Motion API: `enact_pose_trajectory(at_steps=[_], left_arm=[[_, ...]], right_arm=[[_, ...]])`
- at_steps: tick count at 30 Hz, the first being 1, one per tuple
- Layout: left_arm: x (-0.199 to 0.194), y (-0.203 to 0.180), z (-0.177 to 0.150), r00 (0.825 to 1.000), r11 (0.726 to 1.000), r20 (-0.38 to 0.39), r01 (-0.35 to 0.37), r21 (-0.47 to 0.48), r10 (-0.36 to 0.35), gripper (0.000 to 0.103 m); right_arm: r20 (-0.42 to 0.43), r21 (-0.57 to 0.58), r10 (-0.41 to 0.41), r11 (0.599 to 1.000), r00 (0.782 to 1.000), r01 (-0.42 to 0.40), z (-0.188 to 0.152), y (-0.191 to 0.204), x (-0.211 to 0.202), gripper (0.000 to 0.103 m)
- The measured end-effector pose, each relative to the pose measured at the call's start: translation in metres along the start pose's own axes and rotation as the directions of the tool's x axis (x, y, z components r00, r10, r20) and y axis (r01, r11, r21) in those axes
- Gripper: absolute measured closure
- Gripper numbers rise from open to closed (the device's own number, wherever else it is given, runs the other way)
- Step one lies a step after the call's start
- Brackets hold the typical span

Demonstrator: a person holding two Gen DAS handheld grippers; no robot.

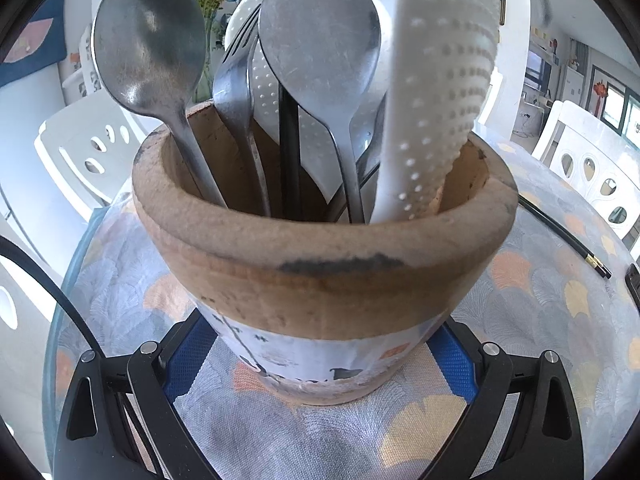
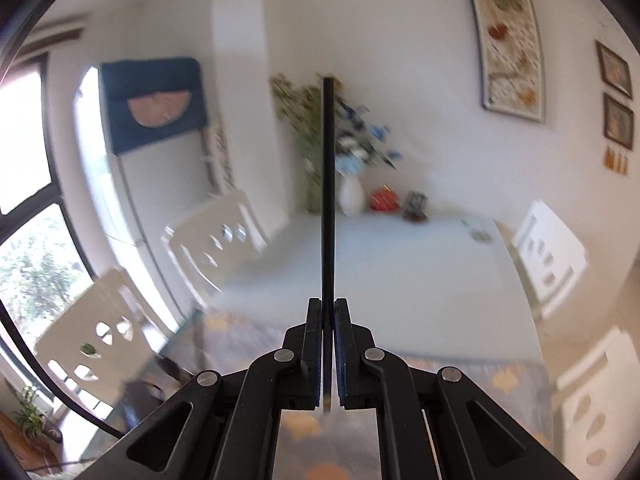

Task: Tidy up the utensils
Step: 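Lift the black chopstick and carry it above the cork holder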

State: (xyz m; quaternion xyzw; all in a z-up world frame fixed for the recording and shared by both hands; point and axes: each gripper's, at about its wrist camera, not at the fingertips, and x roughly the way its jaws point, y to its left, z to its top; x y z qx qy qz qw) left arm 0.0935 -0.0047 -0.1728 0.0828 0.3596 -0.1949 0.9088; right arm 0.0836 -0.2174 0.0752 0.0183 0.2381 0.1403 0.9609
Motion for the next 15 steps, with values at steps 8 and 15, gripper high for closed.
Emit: enact_pose_trajectory(at_steps=[8,15], left_arm=[[0.001,0.004,0.0,1.0,1.0,-0.002,0.004,-0.003,-0.004,0.006],[0.001,0.005,0.0,1.0,1.0,0.005,0.002,-0.001,-0.002,0.006]], right_arm=[[0.061,-0.082,0.131,0.989,0.99,-0.126,0.034,0.061,-0.014,0.098],[0.053,-0.149,0.194,0.972,0.98,-0.184,0.029,0.102,0.0,0.098]])
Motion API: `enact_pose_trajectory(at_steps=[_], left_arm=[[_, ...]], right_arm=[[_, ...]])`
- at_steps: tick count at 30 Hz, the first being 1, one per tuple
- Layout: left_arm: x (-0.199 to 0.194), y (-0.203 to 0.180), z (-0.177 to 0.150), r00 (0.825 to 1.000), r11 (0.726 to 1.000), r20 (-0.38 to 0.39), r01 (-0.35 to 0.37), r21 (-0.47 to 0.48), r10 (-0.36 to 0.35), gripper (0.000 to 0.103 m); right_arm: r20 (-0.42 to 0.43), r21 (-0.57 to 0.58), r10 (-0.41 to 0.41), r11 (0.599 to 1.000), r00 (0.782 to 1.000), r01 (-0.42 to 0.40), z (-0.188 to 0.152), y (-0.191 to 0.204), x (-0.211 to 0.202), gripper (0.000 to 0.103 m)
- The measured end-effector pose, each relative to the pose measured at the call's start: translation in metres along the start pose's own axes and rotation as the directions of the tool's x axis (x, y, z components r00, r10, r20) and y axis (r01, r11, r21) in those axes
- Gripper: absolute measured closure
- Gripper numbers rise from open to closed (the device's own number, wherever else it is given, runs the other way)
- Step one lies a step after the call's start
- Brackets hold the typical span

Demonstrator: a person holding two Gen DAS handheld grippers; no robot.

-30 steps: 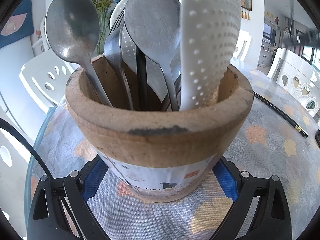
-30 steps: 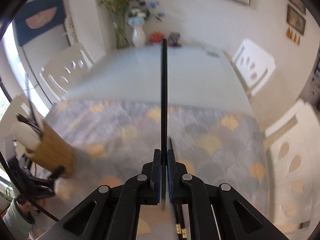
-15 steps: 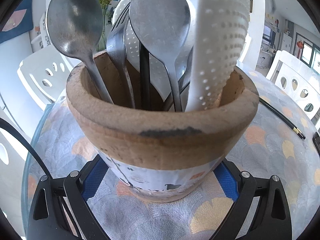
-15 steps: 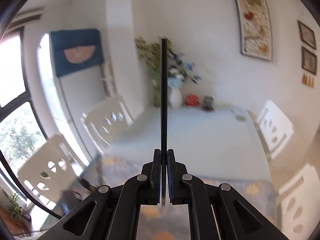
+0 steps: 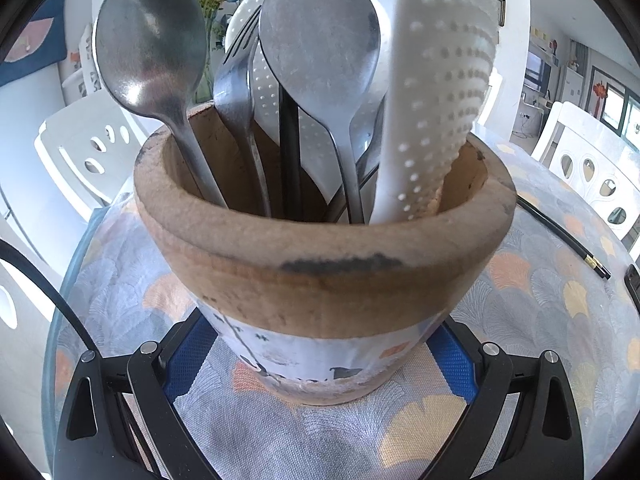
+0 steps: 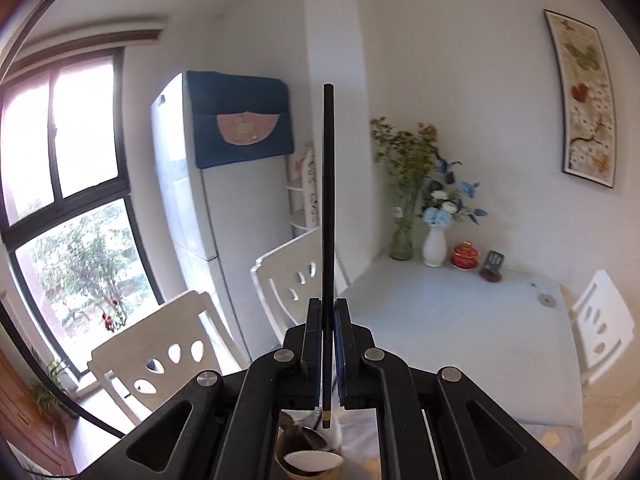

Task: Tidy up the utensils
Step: 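Lift the black chopstick and carry it above the cork holder, then lower the chopstick into the cork holder and open the right gripper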

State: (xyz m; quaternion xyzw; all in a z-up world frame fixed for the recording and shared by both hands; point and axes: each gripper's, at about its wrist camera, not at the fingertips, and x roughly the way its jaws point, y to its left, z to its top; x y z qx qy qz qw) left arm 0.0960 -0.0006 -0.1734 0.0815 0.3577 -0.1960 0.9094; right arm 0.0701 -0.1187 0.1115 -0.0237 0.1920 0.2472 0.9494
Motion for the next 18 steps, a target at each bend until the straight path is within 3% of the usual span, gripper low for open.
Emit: enact_pose_trajectory(at_steps=[10,18], left_arm=[[-0.002,0.002,-0.001,1.0,1.0,-0.001,0.004,-0.002,-0.004,0.006],[-0.003,0.001,-0.001,1.0,1.0,-0.001,0.004,-0.003,-0.004,0.006]], right_arm=[[-0.086,-0.01,0.069,0.997,0.994,-0.07,-0.028,0.018,0.036,0.098],[-0.112,0.004,0.078,0.997,0.991,-0.078,-0.037,0.017,0.043,0.098]])
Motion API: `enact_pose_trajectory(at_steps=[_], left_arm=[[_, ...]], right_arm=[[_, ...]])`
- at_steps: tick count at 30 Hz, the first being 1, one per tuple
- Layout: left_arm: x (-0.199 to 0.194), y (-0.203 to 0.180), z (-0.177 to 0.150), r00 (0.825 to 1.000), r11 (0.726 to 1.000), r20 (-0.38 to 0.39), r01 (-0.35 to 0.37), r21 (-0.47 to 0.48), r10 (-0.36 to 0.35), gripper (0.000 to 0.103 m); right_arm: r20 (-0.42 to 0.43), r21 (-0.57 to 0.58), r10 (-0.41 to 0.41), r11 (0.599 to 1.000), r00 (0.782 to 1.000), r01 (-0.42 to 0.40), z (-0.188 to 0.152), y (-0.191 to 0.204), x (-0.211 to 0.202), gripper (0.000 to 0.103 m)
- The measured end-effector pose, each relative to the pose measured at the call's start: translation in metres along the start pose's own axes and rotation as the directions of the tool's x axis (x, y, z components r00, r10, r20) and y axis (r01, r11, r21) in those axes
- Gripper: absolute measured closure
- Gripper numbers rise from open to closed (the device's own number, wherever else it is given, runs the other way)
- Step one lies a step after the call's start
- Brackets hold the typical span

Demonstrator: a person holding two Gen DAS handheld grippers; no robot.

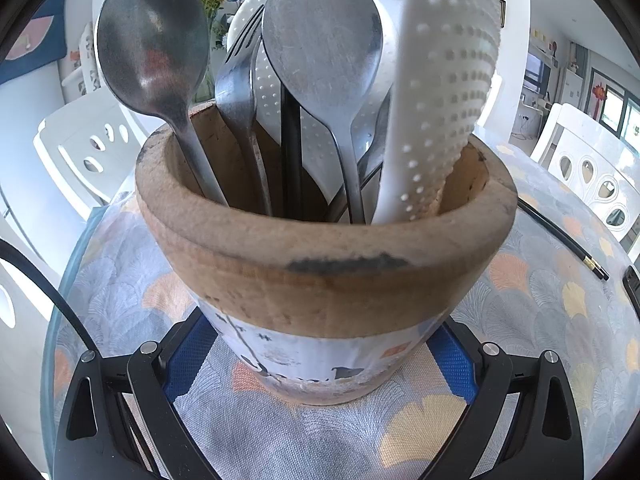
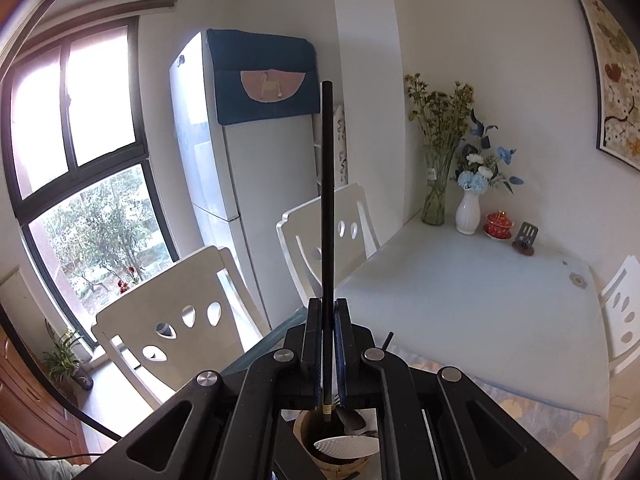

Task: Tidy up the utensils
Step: 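Lower the chopstick into the cork holder and open the right gripper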

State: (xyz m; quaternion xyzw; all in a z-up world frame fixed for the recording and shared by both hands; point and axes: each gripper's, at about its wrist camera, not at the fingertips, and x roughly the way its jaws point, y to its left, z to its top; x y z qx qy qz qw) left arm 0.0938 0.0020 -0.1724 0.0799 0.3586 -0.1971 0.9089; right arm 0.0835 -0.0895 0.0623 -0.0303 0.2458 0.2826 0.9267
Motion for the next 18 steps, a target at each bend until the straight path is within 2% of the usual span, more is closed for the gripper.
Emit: enact_pose_trajectory(at_steps=[7,9,11,13,18], left_arm=[[0.001,0.0,0.0,1.0,1.0,-0.001,-0.001,0.0,0.001,0.006],[0.001,-0.001,0.001,1.0,1.0,0.0,-0.001,0.0,0.001,0.006],[0.002,-0.001,0.001,1.0,1.0,0.001,-0.003,0.001,0.003,0.006],[0.001,-0.001,0.0,1.0,1.0,0.001,-0.003,0.001,0.003,0.006],[-0.001,-0.002,0.001,1.0,1.0,0.001,-0.001,-0.001,0.001,0.006]], right_arm=[[-0.065,0.002,0.009,1.0,0.998,-0.009,-0.007,0.0,0.009,0.098],[-0.14,-0.006,0.005,1.0,0.99,-0.006,-0.009,0.001,0.017,0.093],[-0.18,-0.01,0.009,1.0,0.984,-0.011,-0.012,0.0,0.022,0.089],[-0.177,-0.007,0.011,1.0,0.984,-0.012,-0.014,-0.002,0.02,0.087],[-0.127,0.027,0.007,1.0,0.992,-0.004,-0.015,-0.013,0.004,0.074]])
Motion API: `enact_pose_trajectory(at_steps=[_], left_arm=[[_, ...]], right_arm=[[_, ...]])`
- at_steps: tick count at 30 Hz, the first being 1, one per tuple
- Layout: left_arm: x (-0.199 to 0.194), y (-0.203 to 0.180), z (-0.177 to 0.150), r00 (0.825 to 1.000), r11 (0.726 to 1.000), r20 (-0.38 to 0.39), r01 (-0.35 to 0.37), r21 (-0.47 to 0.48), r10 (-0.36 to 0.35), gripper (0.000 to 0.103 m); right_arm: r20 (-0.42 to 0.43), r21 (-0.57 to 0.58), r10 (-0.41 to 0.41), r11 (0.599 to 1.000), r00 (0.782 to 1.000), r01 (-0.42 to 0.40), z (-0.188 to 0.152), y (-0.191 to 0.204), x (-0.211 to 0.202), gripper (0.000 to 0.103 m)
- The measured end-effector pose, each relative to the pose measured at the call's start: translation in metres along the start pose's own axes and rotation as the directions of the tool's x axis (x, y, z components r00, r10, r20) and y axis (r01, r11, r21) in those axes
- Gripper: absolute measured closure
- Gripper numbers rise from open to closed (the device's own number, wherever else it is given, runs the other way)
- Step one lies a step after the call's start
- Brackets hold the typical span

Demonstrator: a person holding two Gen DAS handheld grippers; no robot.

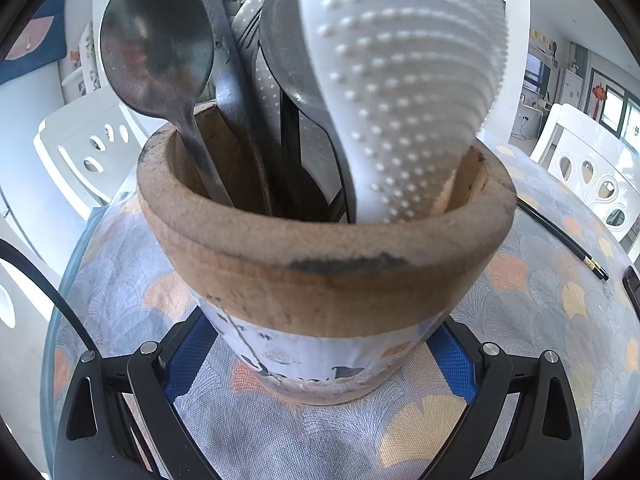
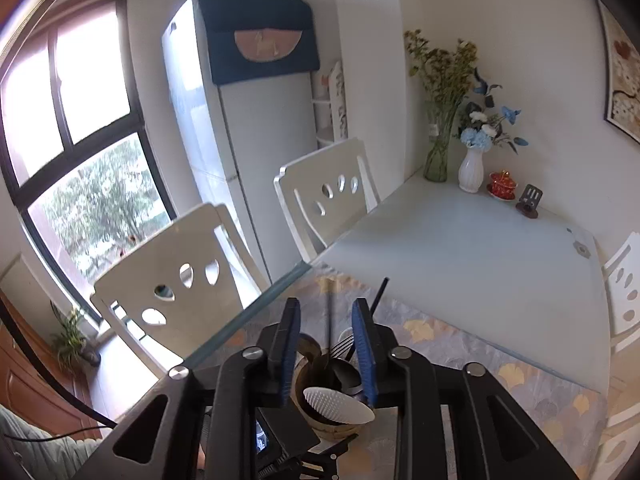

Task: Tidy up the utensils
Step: 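Lower the chopstick into the cork holder and open the right gripper, then move the right gripper back to the remaining black chopsticks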

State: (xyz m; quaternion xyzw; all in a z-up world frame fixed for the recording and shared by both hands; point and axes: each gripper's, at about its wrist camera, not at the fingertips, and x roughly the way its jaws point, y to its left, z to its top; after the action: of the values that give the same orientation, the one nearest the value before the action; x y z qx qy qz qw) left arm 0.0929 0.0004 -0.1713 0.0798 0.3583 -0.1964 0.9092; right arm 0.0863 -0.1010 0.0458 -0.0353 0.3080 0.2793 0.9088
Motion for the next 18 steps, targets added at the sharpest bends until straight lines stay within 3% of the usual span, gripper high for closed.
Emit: enact_pose_trajectory(at_steps=[6,11,18], left_arm=[[0.0,-0.002,0.0,1.0,1.0,0.002,-0.005,0.004,0.005,0.006],[0.001,-0.003,0.001,1.0,1.0,0.002,-0.006,0.005,0.006,0.006],[0.0,-0.006,0.0,1.0,1.0,0.004,-0.011,0.008,0.011,0.006]], right_arm=[[0.054,0.01,-0.045,0.999,0.998,0.044,-0.001,-0.011,-0.021,0.058],[0.066,0.068,-0.082,0.995,0.994,0.078,-0.007,-0.032,-0.037,0.057],[0.048,0.218,-0.228,0.953,0.972,0.213,-0.025,-0.089,-0.067,0.056]])
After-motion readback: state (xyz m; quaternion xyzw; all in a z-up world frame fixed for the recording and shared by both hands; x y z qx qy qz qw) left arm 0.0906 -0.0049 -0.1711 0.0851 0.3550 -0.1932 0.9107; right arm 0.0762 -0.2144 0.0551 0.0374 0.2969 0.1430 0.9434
